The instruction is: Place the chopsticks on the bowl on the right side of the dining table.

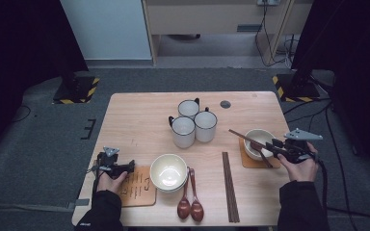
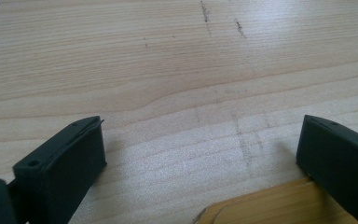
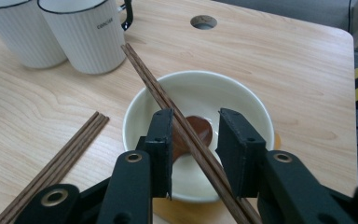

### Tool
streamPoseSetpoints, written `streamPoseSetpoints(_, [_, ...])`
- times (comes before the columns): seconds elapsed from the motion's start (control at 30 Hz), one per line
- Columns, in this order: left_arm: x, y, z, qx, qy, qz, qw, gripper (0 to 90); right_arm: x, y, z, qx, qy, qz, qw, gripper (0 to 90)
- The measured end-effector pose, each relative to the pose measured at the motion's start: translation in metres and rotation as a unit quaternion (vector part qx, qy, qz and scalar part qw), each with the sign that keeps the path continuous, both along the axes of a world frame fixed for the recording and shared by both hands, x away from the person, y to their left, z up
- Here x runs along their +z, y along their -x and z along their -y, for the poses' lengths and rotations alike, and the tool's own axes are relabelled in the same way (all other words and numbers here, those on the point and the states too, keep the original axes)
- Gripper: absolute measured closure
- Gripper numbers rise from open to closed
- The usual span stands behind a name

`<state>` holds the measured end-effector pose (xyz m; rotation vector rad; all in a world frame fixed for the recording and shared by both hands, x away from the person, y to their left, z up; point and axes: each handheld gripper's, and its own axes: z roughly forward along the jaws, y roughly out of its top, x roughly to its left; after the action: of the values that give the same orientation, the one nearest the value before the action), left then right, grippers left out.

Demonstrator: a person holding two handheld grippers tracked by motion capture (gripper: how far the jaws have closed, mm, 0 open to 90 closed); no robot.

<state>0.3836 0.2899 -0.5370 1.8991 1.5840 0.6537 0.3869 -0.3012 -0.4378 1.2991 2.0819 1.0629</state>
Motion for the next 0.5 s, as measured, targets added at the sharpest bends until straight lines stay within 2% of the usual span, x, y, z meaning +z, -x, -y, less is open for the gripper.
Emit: streamPoseSetpoints(0.5, [0.000, 0.000, 0.000, 0.000, 0.000, 0.000, 1.0000, 0.0, -0.015, 0.021, 0.012, -0.017, 0.005, -0.023, 0.9996, 72.9])
